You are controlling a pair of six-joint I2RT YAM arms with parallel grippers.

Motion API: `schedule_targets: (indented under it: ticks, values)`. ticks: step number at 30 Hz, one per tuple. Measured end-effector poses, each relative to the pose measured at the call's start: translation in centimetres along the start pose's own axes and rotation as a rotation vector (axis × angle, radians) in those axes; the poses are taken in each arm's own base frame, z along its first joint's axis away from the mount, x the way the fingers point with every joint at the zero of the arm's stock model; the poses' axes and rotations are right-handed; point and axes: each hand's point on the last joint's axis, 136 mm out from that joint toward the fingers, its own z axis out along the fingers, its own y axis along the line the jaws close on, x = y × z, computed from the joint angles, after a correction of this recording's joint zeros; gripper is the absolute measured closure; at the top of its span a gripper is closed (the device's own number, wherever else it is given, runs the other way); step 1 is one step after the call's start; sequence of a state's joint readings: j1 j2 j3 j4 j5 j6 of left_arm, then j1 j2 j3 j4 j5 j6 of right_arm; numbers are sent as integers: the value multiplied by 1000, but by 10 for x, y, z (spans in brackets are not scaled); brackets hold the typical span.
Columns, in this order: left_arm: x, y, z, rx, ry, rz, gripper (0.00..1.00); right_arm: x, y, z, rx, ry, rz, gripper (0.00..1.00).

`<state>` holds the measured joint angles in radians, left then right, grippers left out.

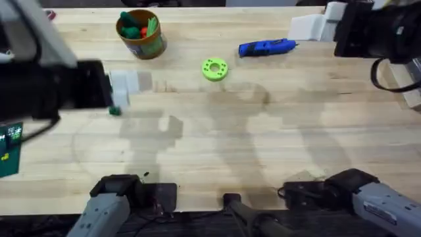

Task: Pick up the gripper from the table and insert it into the empty holder that is missing its gripper. Then pick up a screw, insert it into the mounting hole, and use the screwdriver to tighten it. Finally, clean up the table by picking up the vegetable and placing it into the bucket.

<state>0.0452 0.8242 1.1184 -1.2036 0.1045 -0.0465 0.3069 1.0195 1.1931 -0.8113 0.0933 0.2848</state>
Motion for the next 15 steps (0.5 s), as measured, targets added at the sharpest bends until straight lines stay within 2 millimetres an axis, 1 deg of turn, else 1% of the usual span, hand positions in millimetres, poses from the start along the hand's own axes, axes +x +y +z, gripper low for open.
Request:
schedule_targets:
  ticks: [3,7,8,9,15]
  values:
    - [-12,9,13,-50,67,20,15,0,0,0,0,0,0,8]
    - [-13,22,38,-112,154,35,15,2,-1,0,2,8,0,8]
    - [-12,26,43,-132,179,39,15,3,-1,0,3,11,-1,8]
    - [-6,39,61,-194,269,72,15,6,-2,0,7,24,-1,8]
    - [12,58,95,-228,460,159,15,9,-3,0,11,37,-2,8]
